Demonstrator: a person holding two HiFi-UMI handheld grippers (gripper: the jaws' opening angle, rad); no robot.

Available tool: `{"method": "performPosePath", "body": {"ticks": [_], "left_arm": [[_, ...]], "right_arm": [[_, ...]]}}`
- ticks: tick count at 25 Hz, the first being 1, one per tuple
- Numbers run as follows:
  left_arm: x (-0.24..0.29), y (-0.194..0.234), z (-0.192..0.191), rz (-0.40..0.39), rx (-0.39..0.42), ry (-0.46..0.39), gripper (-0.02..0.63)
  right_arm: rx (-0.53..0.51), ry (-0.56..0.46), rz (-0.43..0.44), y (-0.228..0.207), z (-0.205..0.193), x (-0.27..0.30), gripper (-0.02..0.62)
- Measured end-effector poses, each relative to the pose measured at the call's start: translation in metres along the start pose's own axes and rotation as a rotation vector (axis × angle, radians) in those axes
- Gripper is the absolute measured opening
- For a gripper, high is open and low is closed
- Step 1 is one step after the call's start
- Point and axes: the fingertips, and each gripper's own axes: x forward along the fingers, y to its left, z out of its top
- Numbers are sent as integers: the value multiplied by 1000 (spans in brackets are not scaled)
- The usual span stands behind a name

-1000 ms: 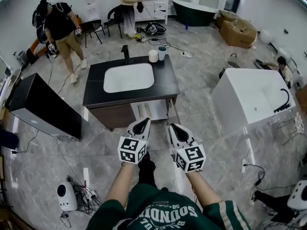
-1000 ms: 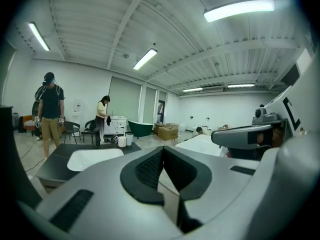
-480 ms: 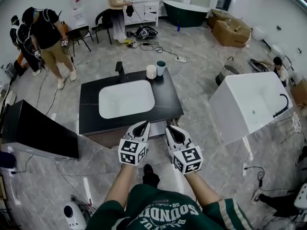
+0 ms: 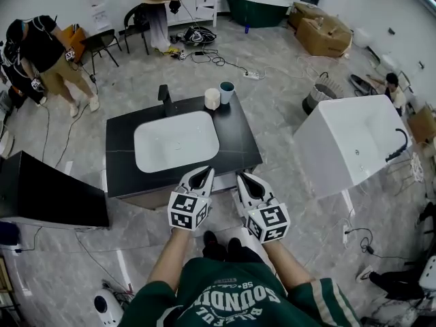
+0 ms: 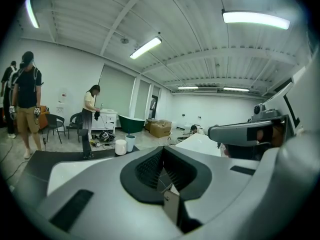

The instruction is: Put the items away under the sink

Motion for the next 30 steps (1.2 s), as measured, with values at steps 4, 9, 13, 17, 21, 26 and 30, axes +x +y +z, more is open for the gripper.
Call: {"method": "performPosePath", "body": {"ticks": [4, 9, 13, 17, 21, 26, 30], "left_arm": [[-1, 14, 11, 24, 7, -17, 12], [9, 25, 26, 21, 41, -31, 12], [32, 31, 30, 17, 44, -30, 12], [70, 41, 32, 14, 58, -23, 14], [114, 54, 38, 11, 68, -15, 21], [171, 81, 49, 19, 59, -6, 92], [216, 108, 58, 44, 75, -9, 151]], "right_arm": [[6, -11, 17, 4, 7, 13, 43], [-7, -39, 8, -1, 18, 22, 43], [5, -53, -18, -20, 22, 29, 43], [16, -64, -39, -49, 25, 44, 43], [29, -55, -47, -82, 29, 71, 43], [40, -29, -37, -119, 33, 112, 43], [30, -2, -30, -146, 35, 145, 43]]}}
